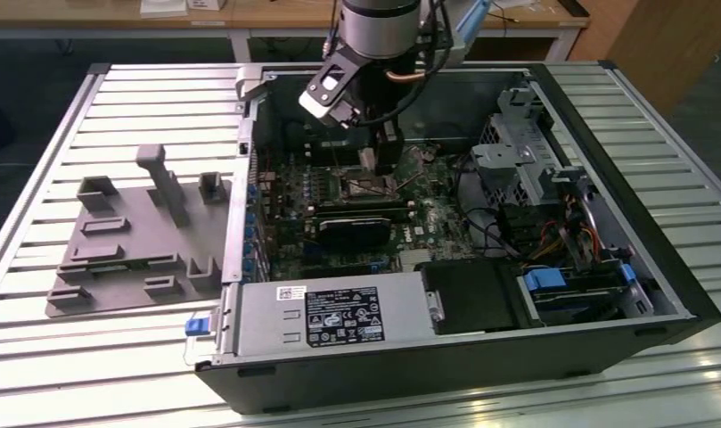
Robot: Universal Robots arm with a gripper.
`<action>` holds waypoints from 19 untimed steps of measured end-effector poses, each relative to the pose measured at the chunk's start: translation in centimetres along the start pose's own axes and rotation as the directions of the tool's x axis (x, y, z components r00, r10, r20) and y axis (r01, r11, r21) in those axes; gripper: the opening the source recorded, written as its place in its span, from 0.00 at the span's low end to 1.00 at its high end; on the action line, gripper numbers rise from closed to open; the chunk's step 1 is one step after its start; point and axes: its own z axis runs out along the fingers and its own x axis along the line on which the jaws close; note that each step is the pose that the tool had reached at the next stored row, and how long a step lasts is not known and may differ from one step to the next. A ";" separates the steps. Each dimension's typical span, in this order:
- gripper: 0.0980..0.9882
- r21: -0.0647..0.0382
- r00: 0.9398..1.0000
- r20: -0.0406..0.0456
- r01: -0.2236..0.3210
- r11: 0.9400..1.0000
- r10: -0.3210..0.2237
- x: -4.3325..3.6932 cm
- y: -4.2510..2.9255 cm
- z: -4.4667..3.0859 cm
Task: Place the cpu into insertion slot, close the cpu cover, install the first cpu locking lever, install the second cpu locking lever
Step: 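Place the cpu into insertion slot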
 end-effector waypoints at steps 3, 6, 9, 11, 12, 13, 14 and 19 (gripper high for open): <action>0.49 0.000 1.000 -0.001 0.011 1.000 -0.011 0.05 -0.27 0.53; 0.49 0.000 1.000 -0.001 0.013 1.000 -0.013 0.40 -0.51 1.06; 0.49 0.000 1.000 -0.001 0.013 1.000 -0.013 0.87 -0.55 1.59; 0.49 0.000 1.000 -0.001 0.011 1.000 -0.011 1.13 -0.57 1.92; 0.49 0.000 1.000 -0.001 0.009 1.000 -0.009 1.25 -0.58 2.10; 0.49 0.000 1.000 -0.001 0.007 1.000 -0.007 1.33 -0.59 2.28; 0.49 0.000 1.000 0.000 0.004 1.000 -0.004 1.39 -0.60 2.45; 0.49 -0.001 0.999 0.003 -0.039 0.999 0.039 1.46 -0.66 3.13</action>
